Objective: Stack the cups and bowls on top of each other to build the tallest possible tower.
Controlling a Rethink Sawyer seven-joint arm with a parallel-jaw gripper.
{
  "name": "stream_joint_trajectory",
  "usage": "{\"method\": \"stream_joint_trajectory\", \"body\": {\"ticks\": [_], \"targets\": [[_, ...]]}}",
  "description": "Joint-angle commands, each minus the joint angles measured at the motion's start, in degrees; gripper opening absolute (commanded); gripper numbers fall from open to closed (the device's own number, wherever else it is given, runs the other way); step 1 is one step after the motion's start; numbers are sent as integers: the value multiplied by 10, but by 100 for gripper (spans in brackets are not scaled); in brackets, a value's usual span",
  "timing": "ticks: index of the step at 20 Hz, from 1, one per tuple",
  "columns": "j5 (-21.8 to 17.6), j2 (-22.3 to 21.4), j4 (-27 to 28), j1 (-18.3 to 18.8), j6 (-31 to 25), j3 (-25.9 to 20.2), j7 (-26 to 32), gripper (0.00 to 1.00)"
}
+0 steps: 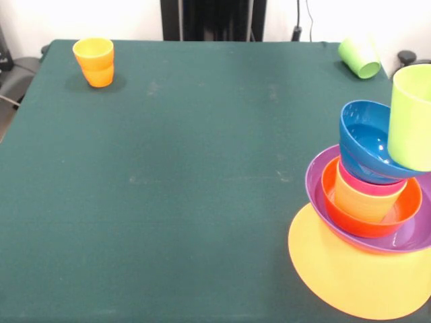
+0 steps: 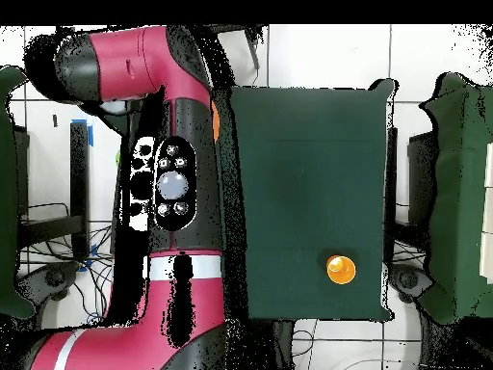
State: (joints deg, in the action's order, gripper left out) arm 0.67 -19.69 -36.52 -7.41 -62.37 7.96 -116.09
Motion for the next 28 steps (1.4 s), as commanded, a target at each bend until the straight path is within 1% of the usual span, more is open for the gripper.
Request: {"method": "stream_joint_trajectory", "body": {"ticks": [1, 9, 14, 18, 24, 28], "targets": [[-21, 17, 25, 13, -83, -14, 6, 0], [-28, 28, 52, 18, -104, 5, 38, 0], [-31, 25, 50, 22, -111, 15, 56, 0], [-30, 18, 31, 24, -107, 15, 67, 0], [-20, 1, -24, 19, -73, 7, 49, 0], [-22, -11, -58, 14, -46, 6, 43, 0]]}}
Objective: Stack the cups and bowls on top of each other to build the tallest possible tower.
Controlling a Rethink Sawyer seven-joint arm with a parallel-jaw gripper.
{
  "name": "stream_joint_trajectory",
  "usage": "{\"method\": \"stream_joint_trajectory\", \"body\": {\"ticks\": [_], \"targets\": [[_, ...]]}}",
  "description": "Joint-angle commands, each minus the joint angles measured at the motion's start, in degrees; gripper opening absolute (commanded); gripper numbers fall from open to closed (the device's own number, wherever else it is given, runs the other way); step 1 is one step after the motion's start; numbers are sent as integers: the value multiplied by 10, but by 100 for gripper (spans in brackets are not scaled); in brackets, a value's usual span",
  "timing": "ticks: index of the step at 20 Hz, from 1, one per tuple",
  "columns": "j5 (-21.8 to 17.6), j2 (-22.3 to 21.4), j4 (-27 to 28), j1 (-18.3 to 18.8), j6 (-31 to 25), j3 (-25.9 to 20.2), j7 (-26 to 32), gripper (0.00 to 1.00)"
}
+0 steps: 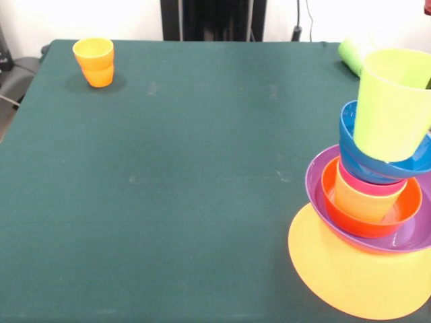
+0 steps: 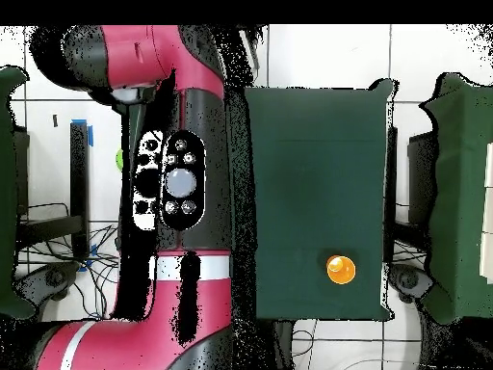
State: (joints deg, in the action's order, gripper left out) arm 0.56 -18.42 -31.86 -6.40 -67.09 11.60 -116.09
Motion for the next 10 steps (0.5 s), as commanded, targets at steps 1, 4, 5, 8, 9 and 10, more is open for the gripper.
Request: {"method": "stream_joint_trajectory", "body": {"ticks": [1, 4, 5, 8, 9, 10], "targets": [[-23, -29, -115, 3, 7, -29, 43, 0], [-30, -40, -140, 2, 19, -26, 45, 0], [-32, -43, -147, 2, 22, -26, 46, 0], [-36, -57, -173, 1, 32, -26, 47, 0], [-37, -61, -180, 1, 36, -27, 47, 0], [-39, -63, -184, 1, 38, -27, 46, 0]]}}
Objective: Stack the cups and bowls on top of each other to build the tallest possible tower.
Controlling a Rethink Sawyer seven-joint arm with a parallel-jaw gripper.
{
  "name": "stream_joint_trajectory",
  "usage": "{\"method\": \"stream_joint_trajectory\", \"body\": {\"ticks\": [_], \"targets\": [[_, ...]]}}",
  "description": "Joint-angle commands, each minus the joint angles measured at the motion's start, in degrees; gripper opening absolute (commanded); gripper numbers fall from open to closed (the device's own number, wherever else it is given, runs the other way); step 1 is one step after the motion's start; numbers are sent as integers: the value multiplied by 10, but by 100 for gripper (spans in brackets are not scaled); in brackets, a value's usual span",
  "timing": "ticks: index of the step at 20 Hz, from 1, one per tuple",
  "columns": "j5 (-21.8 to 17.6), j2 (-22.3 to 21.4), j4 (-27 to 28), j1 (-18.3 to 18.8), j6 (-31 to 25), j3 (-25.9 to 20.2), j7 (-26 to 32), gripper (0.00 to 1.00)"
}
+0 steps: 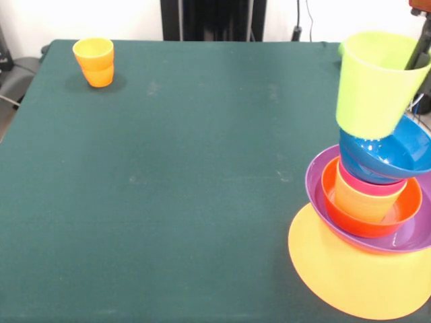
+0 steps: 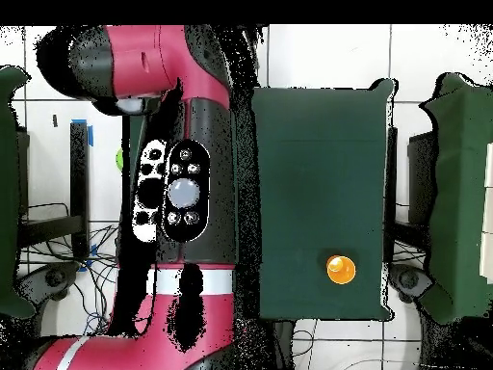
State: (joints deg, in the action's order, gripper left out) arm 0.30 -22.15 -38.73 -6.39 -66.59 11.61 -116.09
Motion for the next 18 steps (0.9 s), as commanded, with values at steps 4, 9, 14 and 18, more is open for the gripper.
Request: {"method": "stream_joint_trajectory", "body": {"ticks": [4, 9, 14, 18], "targets": [[-38, -29, -125, 2, 34, -31, 46, 0], [-33, -32, -143, 5, 51, -42, 42, 0], [-34, -34, -153, 6, 68, -45, 39, 0], [-36, -35, -156, 9, 78, -48, 46, 0]]}}
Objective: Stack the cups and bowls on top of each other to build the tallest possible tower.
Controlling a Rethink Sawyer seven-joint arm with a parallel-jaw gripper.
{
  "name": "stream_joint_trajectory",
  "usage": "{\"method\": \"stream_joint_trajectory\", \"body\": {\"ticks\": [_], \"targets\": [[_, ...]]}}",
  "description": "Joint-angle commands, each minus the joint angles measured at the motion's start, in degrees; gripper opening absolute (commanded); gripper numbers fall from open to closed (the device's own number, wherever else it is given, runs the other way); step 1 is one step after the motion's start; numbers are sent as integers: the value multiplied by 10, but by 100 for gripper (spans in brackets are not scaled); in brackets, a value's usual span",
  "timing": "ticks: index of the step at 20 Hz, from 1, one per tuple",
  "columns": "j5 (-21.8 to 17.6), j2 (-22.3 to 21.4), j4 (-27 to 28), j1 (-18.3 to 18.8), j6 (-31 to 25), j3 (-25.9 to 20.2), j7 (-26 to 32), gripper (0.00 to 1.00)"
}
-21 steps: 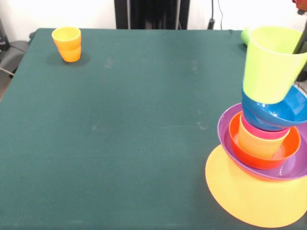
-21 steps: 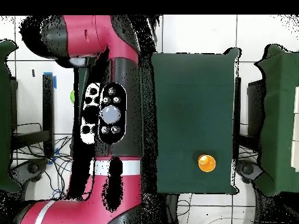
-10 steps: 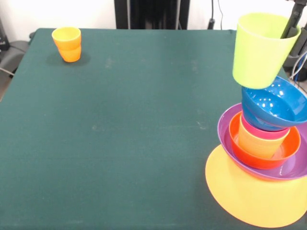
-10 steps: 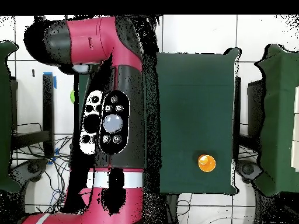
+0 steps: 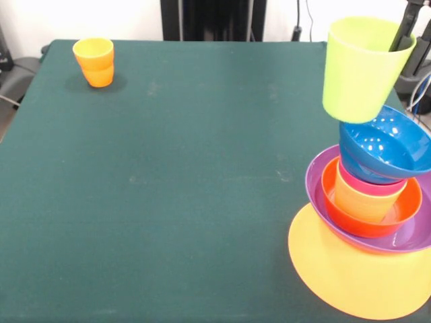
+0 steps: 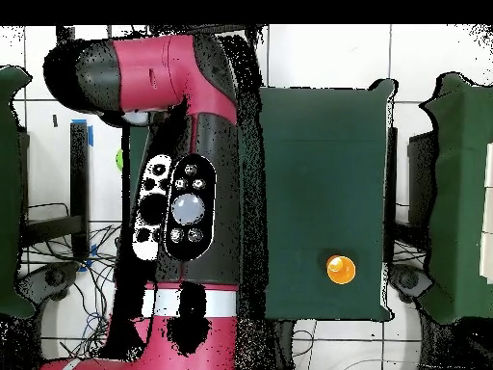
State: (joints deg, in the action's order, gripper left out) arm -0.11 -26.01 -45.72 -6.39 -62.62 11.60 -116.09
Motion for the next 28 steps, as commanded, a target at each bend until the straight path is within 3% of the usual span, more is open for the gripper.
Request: {"method": "stream_joint_trajectory", "body": {"ticks": [1, 28], "targets": [[-31, 4, -87, 9, 41, -49, 47, 0], [-24, 2, -110, 16, 81, -63, 49, 0]]}}
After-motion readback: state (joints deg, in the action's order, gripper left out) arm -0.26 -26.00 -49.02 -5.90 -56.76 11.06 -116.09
